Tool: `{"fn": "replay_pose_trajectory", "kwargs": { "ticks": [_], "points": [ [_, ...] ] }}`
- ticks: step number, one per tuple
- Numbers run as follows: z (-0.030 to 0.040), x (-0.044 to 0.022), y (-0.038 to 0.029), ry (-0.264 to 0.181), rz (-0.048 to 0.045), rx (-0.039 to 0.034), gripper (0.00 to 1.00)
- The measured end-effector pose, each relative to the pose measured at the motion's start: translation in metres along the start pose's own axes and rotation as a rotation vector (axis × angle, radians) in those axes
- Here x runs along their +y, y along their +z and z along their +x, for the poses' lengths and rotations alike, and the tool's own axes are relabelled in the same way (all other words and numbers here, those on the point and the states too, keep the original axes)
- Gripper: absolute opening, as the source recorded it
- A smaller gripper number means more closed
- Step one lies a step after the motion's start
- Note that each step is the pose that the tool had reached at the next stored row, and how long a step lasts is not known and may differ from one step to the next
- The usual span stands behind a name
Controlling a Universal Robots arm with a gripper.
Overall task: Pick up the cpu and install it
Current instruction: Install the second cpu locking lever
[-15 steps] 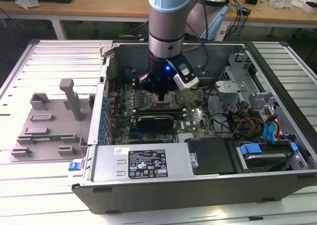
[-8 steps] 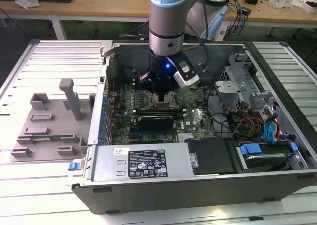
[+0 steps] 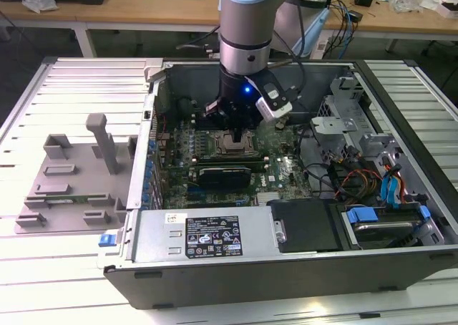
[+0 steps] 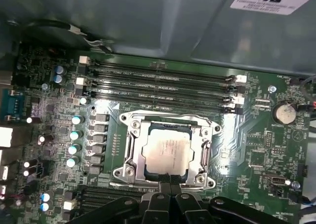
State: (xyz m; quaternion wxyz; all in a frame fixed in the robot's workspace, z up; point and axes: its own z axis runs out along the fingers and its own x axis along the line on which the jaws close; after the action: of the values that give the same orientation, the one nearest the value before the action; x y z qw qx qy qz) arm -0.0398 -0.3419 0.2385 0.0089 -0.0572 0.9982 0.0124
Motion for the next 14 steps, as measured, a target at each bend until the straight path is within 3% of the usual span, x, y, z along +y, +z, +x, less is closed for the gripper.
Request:
{"fn": "replay_pose_trajectory", "kwargs": {
  "ticks": [2,5,14],
  "points": [
    [-0.0002,0.0003,-0.0042,0.0,0.0,0.0,0.11],
    [-0.0007,0.0013,-0.0203,0.0,0.0,0.0,0.11],
    [-0.0011,0.0048,-0.0236,0.0,0.0,-0.0001,0.11]
  ]
}}
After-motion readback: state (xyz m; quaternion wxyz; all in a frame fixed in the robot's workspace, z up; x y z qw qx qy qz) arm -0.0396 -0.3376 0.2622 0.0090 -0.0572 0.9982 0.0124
